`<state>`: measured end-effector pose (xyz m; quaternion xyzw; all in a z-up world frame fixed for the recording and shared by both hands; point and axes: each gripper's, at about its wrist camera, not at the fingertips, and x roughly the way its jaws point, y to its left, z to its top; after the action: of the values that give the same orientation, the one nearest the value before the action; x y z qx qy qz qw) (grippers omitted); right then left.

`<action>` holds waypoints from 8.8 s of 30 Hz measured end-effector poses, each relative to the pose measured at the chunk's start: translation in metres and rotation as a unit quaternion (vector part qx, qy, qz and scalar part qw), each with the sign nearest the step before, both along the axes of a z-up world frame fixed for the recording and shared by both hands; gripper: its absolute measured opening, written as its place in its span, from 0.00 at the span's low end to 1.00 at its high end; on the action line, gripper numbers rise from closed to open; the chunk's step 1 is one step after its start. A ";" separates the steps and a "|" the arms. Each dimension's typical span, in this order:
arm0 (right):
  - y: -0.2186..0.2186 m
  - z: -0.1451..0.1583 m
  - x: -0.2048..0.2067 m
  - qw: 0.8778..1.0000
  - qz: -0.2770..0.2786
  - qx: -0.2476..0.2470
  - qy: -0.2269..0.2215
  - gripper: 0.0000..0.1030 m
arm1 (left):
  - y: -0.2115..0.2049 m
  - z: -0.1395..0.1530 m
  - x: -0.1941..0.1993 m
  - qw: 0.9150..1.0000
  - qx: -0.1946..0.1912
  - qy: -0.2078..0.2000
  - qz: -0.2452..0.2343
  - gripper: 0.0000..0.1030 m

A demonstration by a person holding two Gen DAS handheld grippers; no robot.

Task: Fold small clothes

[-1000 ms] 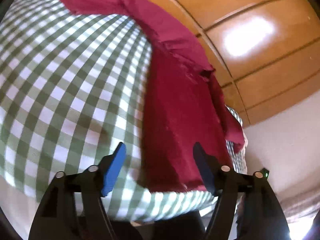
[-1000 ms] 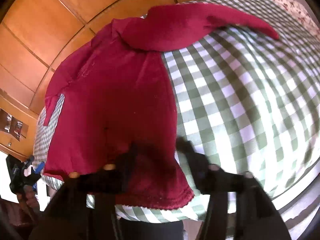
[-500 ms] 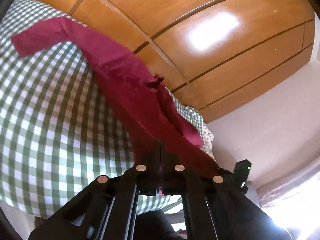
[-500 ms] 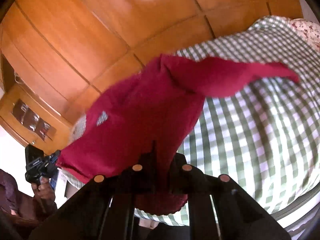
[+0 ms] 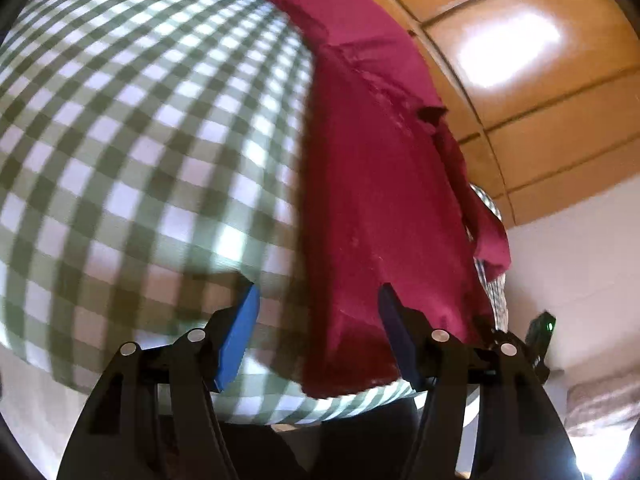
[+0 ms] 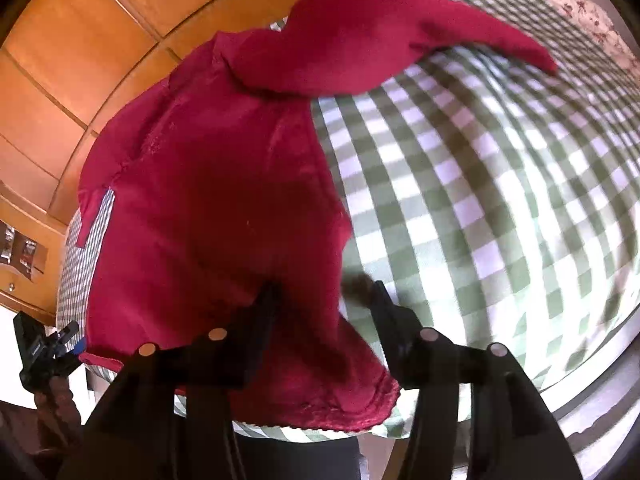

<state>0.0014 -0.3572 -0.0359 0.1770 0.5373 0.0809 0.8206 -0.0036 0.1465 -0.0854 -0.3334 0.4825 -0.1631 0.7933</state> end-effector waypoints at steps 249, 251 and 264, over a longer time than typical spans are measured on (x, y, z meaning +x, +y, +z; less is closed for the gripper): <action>0.050 0.012 0.220 0.987 -0.050 -0.121 -0.088 0.94 | -0.120 0.017 0.188 0.957 0.269 -0.100 -0.040 0.80; 0.052 0.012 0.219 0.987 -0.048 -0.125 -0.091 0.96 | -0.112 0.018 0.216 0.955 0.282 -0.088 -0.019 0.74; 0.025 0.029 0.220 0.995 -0.046 -0.046 -0.081 0.98 | -0.079 0.003 0.267 0.931 0.354 -0.048 0.070 0.85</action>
<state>0.2219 -0.3318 -0.0067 0.1570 0.4634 0.0323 0.8715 0.2635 0.0673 -0.0826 -0.0556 0.4459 0.0590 0.8914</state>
